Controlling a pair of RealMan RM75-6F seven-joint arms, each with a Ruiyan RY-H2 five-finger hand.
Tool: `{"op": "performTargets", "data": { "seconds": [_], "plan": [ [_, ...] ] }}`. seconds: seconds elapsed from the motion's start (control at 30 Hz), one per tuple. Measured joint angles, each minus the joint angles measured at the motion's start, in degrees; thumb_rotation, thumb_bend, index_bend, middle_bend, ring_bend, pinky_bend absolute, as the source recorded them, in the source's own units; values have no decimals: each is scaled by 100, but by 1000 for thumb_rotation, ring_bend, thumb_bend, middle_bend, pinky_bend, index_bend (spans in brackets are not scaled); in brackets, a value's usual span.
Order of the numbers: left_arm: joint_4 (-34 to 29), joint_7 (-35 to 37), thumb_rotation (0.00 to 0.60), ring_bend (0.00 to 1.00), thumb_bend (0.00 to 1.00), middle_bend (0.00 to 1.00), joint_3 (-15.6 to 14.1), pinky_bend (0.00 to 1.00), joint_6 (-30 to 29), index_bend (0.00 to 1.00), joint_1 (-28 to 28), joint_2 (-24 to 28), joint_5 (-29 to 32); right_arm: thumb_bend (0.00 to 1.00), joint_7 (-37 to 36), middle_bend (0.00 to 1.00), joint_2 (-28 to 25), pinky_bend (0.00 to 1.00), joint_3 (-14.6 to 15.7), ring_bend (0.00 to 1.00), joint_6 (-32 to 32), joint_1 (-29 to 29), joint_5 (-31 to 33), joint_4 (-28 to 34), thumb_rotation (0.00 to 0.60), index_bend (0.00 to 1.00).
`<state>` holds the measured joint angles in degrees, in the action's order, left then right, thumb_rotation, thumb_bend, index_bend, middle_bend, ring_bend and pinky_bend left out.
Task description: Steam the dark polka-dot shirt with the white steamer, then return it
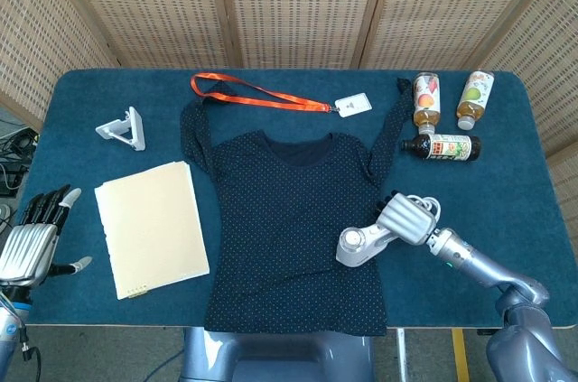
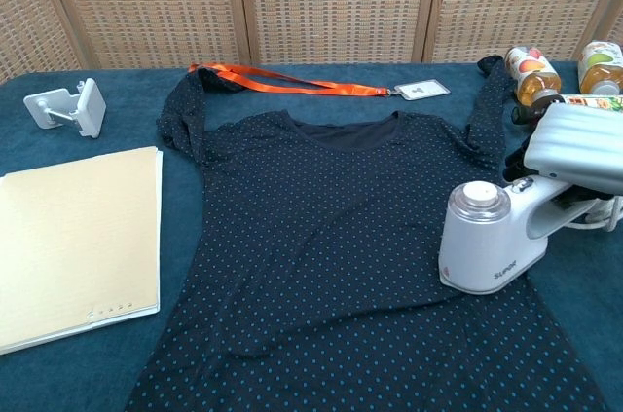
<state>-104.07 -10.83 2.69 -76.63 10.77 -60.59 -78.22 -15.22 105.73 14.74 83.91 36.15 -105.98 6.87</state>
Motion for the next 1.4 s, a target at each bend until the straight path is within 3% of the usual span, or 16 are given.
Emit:
{"op": "performTargets", "data": {
  "seconds": [0.37,0.87,1.4],
  "plan": [
    [3,101,600,0,0,0,-16,0,-16,0,-18,36,-46,1000,-137,720,244,954,79,792,416,59,-121,212,600,917],
    [52,155,600,0,0,0,-14,0,-8,0,-22,45,-32,1000,135,720,582,954,509,792,1310,156,-677,405,600,917],
    [14,79,600,0,0,0,-29,0,-19,0,-20,20,-60,1000,144,720,228,954,221,792,533,29,-289,28,600,917]
  ]
}}
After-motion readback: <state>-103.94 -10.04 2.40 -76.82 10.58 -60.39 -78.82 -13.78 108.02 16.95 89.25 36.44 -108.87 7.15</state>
